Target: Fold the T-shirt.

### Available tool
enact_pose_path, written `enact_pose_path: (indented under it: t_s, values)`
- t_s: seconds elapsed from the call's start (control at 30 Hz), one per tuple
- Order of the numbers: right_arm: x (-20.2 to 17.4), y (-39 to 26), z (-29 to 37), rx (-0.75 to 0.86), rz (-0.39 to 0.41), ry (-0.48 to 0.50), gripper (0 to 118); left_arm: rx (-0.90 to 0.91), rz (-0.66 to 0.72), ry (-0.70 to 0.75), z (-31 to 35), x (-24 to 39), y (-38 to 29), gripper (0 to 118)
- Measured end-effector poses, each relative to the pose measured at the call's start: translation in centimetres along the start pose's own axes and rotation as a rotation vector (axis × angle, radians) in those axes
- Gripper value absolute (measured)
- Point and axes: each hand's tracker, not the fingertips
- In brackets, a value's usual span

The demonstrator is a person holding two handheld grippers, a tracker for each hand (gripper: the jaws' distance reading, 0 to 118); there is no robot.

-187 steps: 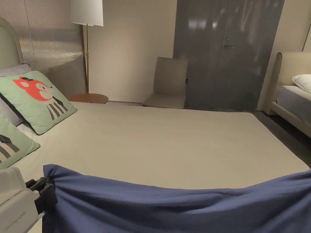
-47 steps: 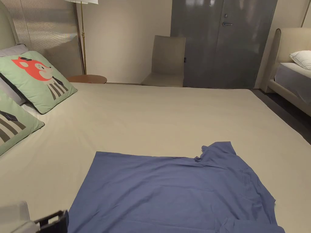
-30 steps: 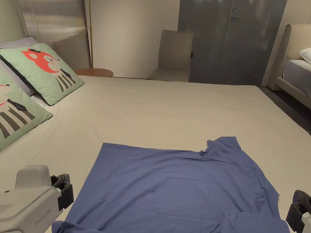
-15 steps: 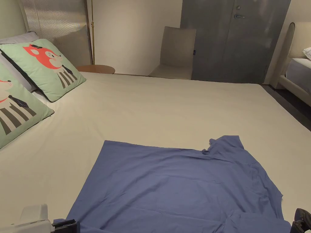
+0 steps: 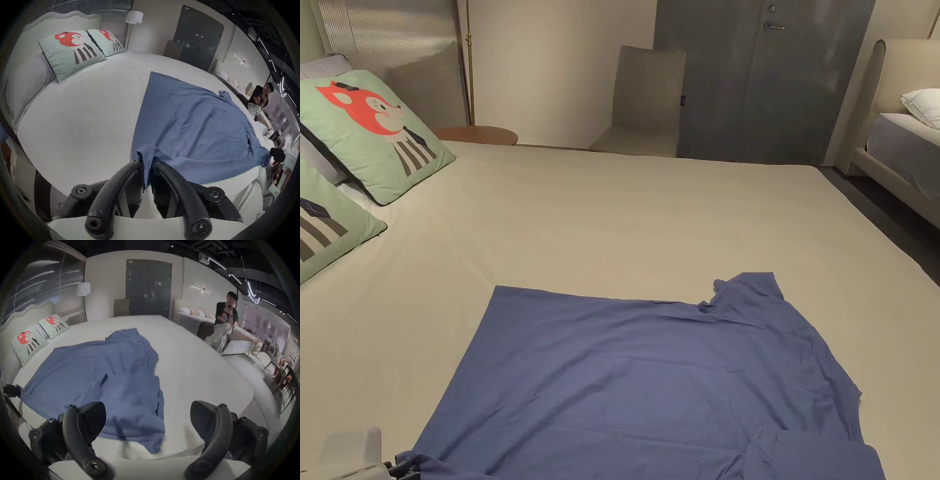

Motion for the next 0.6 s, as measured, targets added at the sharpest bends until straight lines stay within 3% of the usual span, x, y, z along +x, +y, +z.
enact_pose_path:
  t_s: [0.1,0.17,0.23,0.3,0.4,0.6]
  values:
    - [1.0,-1.4,-1.2,-0.086,0.002,0.014,107,-0.002,-0.004,0.002,0.1,0.2,-0.2,3]
    - [1.4,-2.1,-1.6,-0.104,-0.013,0.024,95,-0.006,-0.008,0.004,0.1,0.3,-0.4,3]
    - [1.6,-2.5,-1.5,-0.113,-0.041,0.077,60,-0.011,-0.005,0.005,0.2,0.3,-0.5,3]
    - [1.6,-2.6,-1.0,-0.075,-0.073,0.156,7,-0.012,-0.002,0.007,0.3,0.3,-0.5,3]
    - [0.8,-2.1,0.4,-0.014,-0.037,0.124,4,0.006,0.011,0.003,1.2,0.3,-0.1,3]
    - [0.7,2.8,0.9,0.082,-0.054,0.14,4,0.098,0.029,-0.015,2.3,0.5,4.1,3]
